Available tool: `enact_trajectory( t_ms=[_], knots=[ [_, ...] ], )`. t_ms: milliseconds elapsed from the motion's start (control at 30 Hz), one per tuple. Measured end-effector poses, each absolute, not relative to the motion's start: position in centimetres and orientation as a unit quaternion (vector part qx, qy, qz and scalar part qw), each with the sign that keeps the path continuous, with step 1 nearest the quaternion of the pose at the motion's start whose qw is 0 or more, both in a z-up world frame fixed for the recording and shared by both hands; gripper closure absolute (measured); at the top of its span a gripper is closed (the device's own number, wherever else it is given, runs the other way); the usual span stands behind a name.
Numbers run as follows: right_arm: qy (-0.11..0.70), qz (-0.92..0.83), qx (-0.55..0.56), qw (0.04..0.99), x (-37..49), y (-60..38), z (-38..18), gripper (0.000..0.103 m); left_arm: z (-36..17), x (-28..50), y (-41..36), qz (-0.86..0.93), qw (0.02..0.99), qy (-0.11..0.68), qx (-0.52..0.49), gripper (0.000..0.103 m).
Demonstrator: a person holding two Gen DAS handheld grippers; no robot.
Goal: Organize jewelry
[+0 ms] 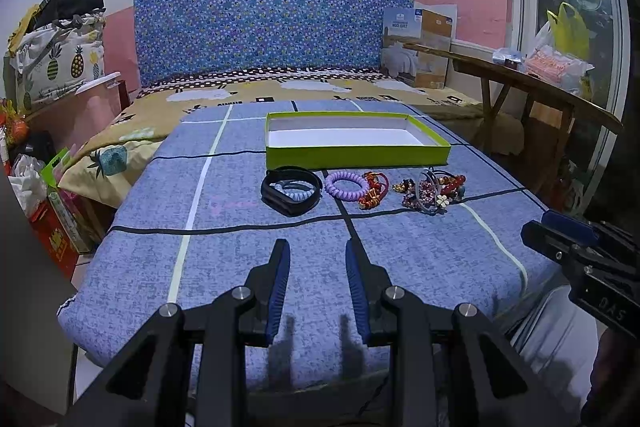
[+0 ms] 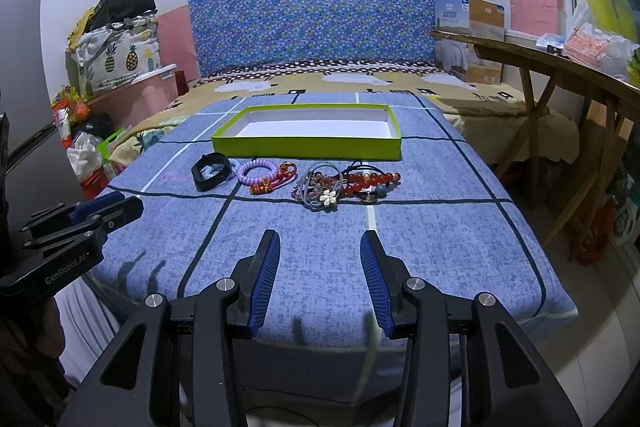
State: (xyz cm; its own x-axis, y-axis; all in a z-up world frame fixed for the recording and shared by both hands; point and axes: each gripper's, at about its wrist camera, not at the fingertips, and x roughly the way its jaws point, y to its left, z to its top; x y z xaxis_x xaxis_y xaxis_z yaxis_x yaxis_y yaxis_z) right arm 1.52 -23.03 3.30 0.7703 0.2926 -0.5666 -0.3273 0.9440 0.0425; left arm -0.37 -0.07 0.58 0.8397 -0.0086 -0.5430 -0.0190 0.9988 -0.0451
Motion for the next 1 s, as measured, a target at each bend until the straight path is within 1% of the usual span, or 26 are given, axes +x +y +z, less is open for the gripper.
enact_trajectory(
  t_ms=[1000],
  knots=[
    [0.293, 0.165, -0.029, 0.941, 1.26, -23.03, 3.7, 0.06, 1.06, -0.62, -0.39, 0.004, 0.96, 0.279, -0.026, 0.073]
  ],
)
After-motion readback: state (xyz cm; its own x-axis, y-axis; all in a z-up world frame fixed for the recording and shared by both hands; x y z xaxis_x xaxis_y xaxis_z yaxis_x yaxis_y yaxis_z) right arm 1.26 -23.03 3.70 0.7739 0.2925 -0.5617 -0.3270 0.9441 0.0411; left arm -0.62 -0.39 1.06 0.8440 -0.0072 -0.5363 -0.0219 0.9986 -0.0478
